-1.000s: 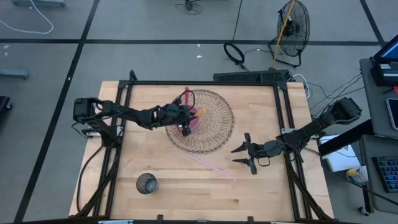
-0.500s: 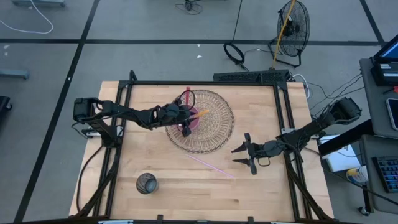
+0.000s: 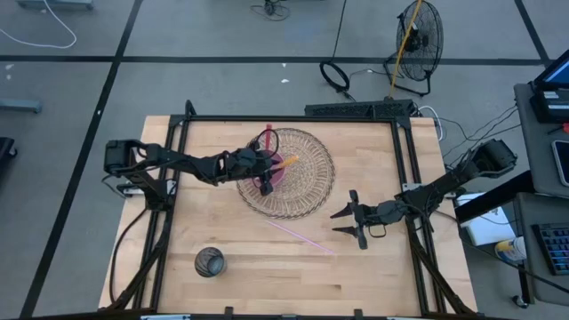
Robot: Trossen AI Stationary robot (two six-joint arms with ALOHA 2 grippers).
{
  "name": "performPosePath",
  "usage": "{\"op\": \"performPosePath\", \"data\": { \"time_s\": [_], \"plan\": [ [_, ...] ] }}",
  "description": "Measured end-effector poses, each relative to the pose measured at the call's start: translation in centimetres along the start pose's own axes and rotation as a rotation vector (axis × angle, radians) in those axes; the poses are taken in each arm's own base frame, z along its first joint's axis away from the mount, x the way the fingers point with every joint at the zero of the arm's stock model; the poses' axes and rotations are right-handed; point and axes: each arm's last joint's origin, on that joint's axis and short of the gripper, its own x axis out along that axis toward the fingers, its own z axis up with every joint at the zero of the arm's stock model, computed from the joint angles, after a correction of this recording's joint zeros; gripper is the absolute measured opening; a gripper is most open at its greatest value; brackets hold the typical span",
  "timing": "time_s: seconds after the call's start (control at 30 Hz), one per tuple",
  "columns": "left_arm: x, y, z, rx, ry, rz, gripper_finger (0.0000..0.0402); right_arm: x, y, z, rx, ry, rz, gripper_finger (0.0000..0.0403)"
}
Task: Pick & Place Utensil
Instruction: Put the blue cup on the brown placemat to the right of the pink bowl on the brown placemat
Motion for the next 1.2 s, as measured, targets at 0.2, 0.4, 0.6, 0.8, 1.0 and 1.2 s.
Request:
{"op": "performPosePath", "data": {
  "time_s": [0.2, 0.4, 0.6, 0.8, 1.0, 1.2],
  "plan": [
    [-1.1, -0.4, 1.3, 0.037, -0.066, -0.013, 0.0115, 0.0, 0.0, 0.0, 0.0, 0.001, 0.0, 0.0171],
    [-3.0, -0.6, 3.1, 0.057, -0.144, -0.022, 0.0115, 0.0, 0.0, 0.0, 0.0, 0.0, -0.002, 0.0171],
    [-5.7, -1.3, 4.8, 0.075, -0.211, -0.054, 0.0115, 0.0, 0.0, 0.0, 0.0, 0.0, -0.002, 0.0171],
    [-8.7, -2.3, 6.0, 0.085, -0.261, -0.075, 0.0115, 0.0, 0.0, -0.1, -0.003, 0.007, -0.004, 0.0171],
    [-11.8, -3.7, 6.7, 0.102, -0.293, -0.119, 0.0115, 0.0, 0.0, -0.1, -0.014, 0.008, -0.005, 0.0171],
    [-14.4, -5.3, 6.6, 0.115, -0.294, -0.183, 0.0115, 0.1, -0.3, 0.0, -0.012, 0.006, -0.019, 0.0171]
  ]
}}
